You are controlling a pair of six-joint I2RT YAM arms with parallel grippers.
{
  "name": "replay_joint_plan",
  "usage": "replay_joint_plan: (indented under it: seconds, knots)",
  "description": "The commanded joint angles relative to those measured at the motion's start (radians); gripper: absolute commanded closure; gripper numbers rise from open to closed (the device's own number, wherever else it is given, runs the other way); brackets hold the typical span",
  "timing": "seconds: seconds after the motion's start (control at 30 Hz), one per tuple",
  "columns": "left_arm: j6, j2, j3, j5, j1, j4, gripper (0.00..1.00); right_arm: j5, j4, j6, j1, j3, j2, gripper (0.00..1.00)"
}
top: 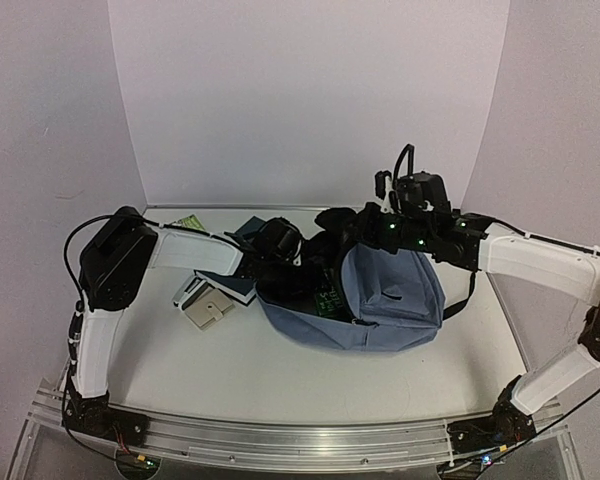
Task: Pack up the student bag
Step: Place the book in the student bag.
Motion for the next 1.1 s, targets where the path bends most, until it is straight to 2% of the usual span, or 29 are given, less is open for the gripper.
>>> replay_joint_plan:
  seconds: [0.0, 0.27, 0.47, 0.63, 0.77, 0.87, 1.07]
  knots:
    - [0.006, -0.014, 0.023, -0.014, -0.019, -0.018, 0.40, 0.050, 0.071, 0.012, 0.004, -0.012, -0.066, 1.00]
    - [-0.003, 0.060, 0.116, 0.028, -0.037, 0.058, 0.61, 0.063, 0.071, 0.018, 0.004, -0.029, -0.076, 1.00]
    - [-0.001, 0.051, 0.126, 0.047, -0.040, 0.087, 0.63, 0.087, 0.069, 0.029, 0.003, -0.052, -0.093, 1.00]
    - [0.063, -0.119, 0.019, -0.014, -0.029, 0.032, 0.49, 0.088, 0.052, 0.052, -0.049, -0.102, -0.132, 1.00]
    - [0.110, -0.285, -0.072, -0.031, -0.007, -0.051, 0.33, -0.001, 0.041, 0.083, -0.173, -0.196, -0.166, 1.00]
    - [0.145, -0.360, -0.071, -0.029, 0.035, -0.230, 0.28, -0.080, 0.051, 0.097, -0.286, -0.287, -0.172, 1.00]
    - [0.161, -0.525, -0.188, -0.065, 0.182, -0.325, 0.18, -0.116, 0.071, 0.099, -0.373, -0.406, -0.119, 1.00]
